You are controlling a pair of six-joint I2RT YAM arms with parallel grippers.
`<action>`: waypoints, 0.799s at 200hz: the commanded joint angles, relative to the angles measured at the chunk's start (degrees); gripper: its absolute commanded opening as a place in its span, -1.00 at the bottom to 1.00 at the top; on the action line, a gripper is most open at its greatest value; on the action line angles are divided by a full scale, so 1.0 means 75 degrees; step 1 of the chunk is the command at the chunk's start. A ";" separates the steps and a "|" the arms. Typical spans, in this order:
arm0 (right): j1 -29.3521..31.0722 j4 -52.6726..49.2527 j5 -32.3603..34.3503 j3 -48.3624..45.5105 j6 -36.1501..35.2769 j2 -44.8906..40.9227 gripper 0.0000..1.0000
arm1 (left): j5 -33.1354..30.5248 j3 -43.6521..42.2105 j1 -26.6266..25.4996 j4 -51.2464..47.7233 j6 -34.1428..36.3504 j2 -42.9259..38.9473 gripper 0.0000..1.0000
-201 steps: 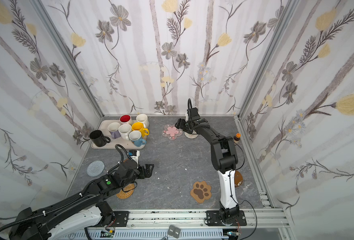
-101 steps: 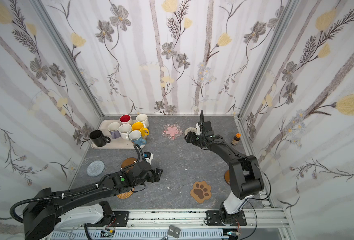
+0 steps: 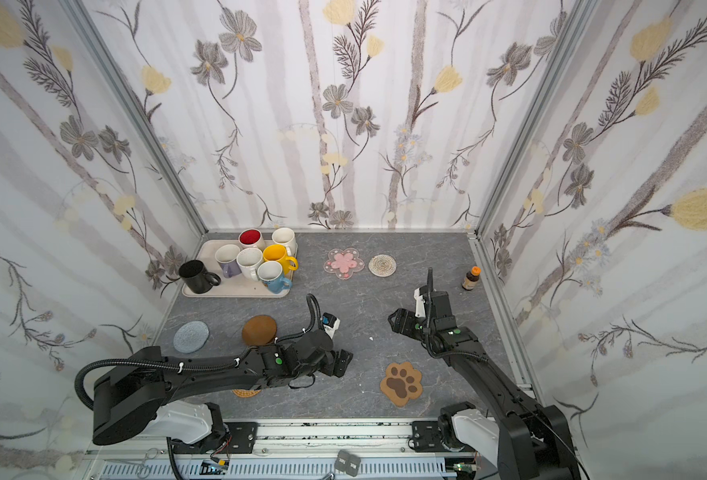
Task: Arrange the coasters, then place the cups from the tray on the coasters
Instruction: 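Withdraw the right gripper toward the robot while the left gripper moves forward, then move the right gripper down over the cork paw-print coaster near the robot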
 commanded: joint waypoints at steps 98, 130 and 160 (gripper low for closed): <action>0.3298 -0.2102 0.2764 -0.1068 0.2376 -0.1753 0.99 | -0.0518 -0.0494 0.0186 0.0638 -0.0189 -0.0271 1.00; 0.3989 -0.2739 0.2978 -0.1098 0.2969 -0.2068 0.99 | -0.0494 -0.0770 0.0356 0.0732 -0.0236 -0.0616 1.00; 0.4763 -0.3131 0.3071 -0.1238 0.3600 -0.2077 0.99 | -0.0478 -0.0969 0.0472 0.0848 -0.0279 -0.0790 1.00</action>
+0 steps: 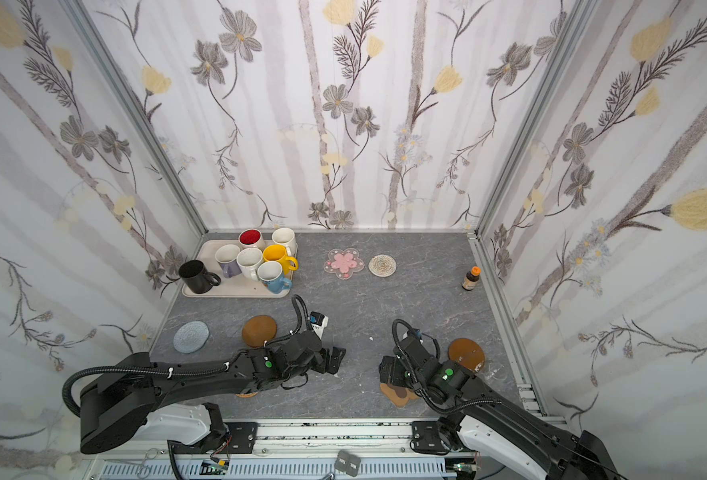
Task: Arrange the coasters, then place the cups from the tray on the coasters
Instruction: 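Move the right gripper down over the cork paw-print coaster near the robot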
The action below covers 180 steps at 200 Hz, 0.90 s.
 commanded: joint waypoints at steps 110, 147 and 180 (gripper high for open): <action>0.1904 -0.1374 0.0540 0.0103 0.2038 0.0324 0.99 | 0.0355 -0.0702 0.0602 0.0899 -0.0140 -0.0306 1.00; 0.2028 -0.1205 0.0450 -0.0064 0.2145 0.0385 0.99 | 0.0448 -0.0798 0.0734 0.0936 -0.0121 -0.0411 1.00; 0.2034 -0.0687 0.0331 -0.0334 0.2192 0.0470 0.99 | 0.0567 -0.0880 0.0838 0.0980 -0.0134 -0.0481 1.00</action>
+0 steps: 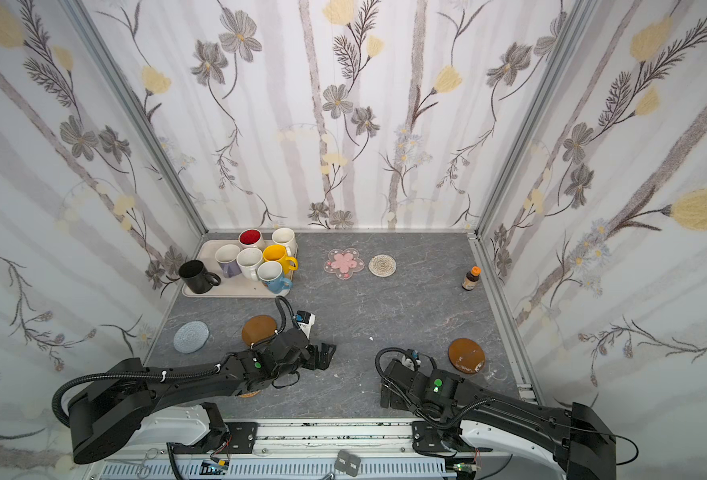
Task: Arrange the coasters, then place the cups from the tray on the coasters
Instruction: 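Move the right gripper down over the cork paw-print coaster near the robot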
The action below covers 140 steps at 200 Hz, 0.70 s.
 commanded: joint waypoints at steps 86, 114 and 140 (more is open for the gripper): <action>-0.0006 0.1078 0.0277 0.0011 -0.0296 0.1276 0.99 | 0.0135 -0.0252 0.0178 0.0243 -0.0099 -0.0419 1.00; -0.0050 0.1112 0.0611 0.0255 -0.0505 0.1780 0.99 | 0.0133 -0.0386 0.0212 0.0226 -0.0136 -0.0629 1.00; -0.0198 0.1290 0.0741 0.0498 -0.0761 0.2166 0.99 | 0.0135 -0.0454 0.0272 0.0152 -0.0144 -0.0807 1.00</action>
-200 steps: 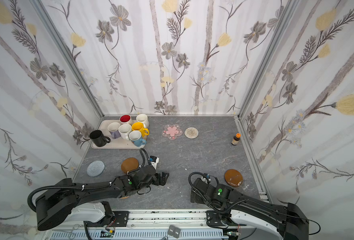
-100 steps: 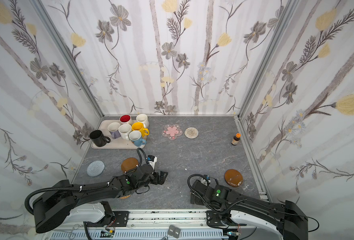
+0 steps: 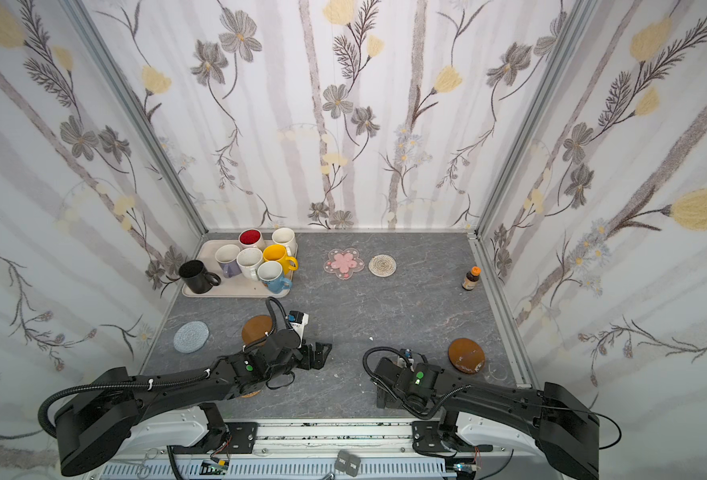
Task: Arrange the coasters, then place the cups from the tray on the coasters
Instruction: 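Move the right gripper down over the cork paw-print coaster near the robot, then lower the right gripper onto the paw-print coaster's edge and close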
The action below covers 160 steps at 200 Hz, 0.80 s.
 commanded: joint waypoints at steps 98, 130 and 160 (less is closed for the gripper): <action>-0.1362 0.1775 0.0758 0.0811 -0.1896 0.1177 0.97 | 0.0007 -0.0254 0.0260 -0.0183 -0.0061 -0.0695 1.00; -0.1598 0.2104 0.0829 0.1104 -0.2229 0.1622 0.97 | -0.0037 -0.0266 0.0292 -0.0381 -0.0103 -0.1107 1.00; -0.1939 0.2366 0.0791 0.1432 -0.2650 0.2163 0.97 | -0.0155 -0.0303 0.0304 -0.0703 -0.0119 -0.1489 1.00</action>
